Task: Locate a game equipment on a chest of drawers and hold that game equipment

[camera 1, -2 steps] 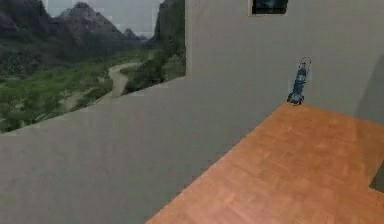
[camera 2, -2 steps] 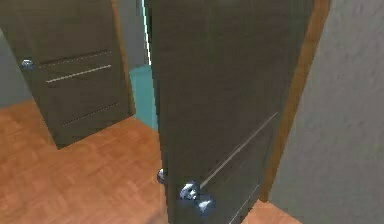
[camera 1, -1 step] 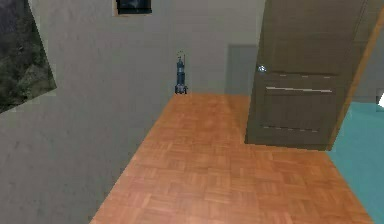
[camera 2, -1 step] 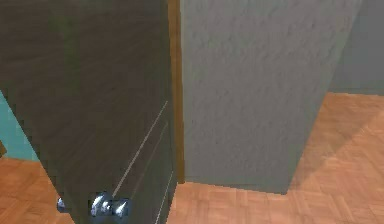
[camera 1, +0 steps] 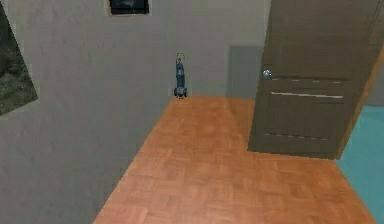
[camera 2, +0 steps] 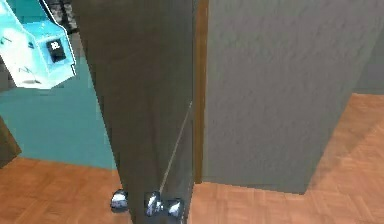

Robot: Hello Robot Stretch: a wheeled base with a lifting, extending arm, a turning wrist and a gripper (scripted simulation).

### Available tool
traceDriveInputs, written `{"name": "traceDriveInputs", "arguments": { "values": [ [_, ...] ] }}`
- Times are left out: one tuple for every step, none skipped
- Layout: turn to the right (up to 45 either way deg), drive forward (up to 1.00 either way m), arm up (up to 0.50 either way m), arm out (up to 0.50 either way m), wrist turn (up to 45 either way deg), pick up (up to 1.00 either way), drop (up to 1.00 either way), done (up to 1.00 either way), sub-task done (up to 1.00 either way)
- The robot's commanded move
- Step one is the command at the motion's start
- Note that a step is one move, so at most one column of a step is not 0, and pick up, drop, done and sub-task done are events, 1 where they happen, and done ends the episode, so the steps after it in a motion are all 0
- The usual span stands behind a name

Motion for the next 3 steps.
{"name": "traceDriveInputs", "arguments": {
  "values": [
    [-24.0, 0.0, 0.0, 0.0, 0.0, 0.0, 0.0, 0.0, 0.0],
    [0.0, 0.5, 0.0, 0.0, 0.0, 0.0, 0.0, 0.0, 0.0],
    [45.0, 0.0, 0.0, 0.0, 0.0, 0.0, 0.0, 0.0, 0.0]
  ]
}}
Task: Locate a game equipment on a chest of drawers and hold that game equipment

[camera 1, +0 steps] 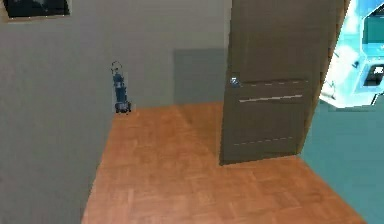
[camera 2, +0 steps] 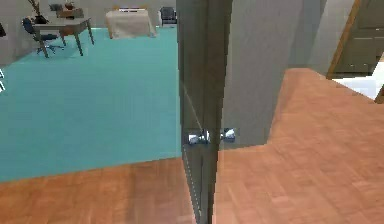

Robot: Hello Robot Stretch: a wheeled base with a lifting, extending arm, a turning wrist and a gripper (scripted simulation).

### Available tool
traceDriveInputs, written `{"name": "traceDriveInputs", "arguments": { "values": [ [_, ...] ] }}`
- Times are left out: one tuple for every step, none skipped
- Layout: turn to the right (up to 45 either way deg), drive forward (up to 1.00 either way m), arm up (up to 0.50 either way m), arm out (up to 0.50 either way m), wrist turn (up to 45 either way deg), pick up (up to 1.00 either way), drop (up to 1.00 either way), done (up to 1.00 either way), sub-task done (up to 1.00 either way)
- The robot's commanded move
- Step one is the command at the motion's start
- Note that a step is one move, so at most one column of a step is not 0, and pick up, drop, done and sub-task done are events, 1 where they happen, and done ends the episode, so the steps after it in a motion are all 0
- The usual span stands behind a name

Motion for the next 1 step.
{"name": "traceDriveInputs", "arguments": {
  "values": [
    [45.0, 0.0, 0.0, 0.0, 0.0, 0.0, 0.0, 0.0, 0.0]
  ]
}}
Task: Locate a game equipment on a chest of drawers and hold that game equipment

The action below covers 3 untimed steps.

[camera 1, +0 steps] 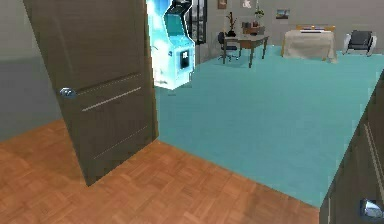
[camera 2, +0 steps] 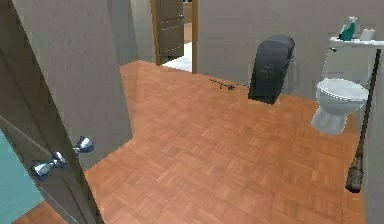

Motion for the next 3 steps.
{"name": "traceDriveInputs", "arguments": {
  "values": [
    [6.0, 0.0, 0.0, 0.0, 0.0, 0.0, 0.0, 0.0, 0.0],
    [0.0, 0.4, 0.0, 0.0, 0.0, 0.0, 0.0, 0.0, 0.0],
    [15.0, 0.0, 0.0, 0.0, 0.0, 0.0, 0.0, 0.0, 0.0]
  ]
}}
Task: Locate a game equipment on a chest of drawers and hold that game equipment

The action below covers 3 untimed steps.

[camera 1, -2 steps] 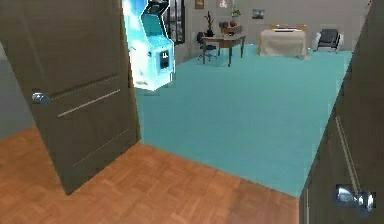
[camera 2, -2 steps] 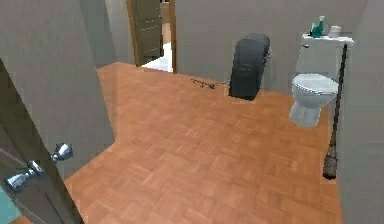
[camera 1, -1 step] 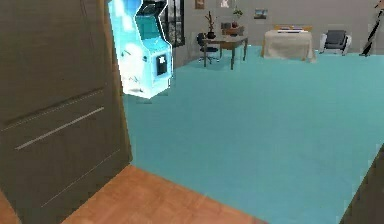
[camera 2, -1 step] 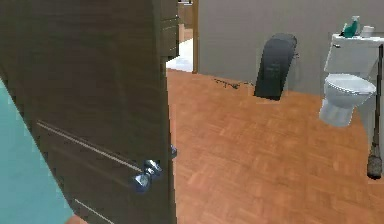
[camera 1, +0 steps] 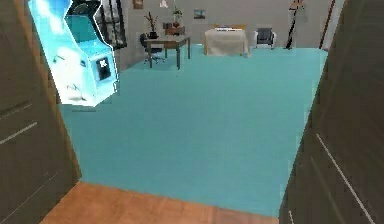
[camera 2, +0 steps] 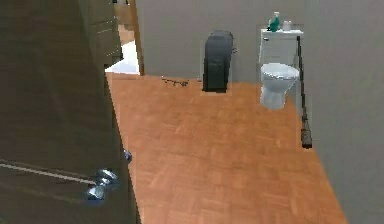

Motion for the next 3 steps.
{"name": "traceDriveInputs", "arguments": {
  "values": [
    [0.0, 1.0, 0.0, 0.0, 0.0, 0.0, 0.0, 0.0, 0.0],
    [0.0, 1.0, 0.0, 0.0, 0.0, 0.0, 0.0, 0.0, 0.0],
    [0.0, 1.0, 0.0, 0.0, 0.0, 0.0, 0.0, 0.0, 0.0]
  ]
}}
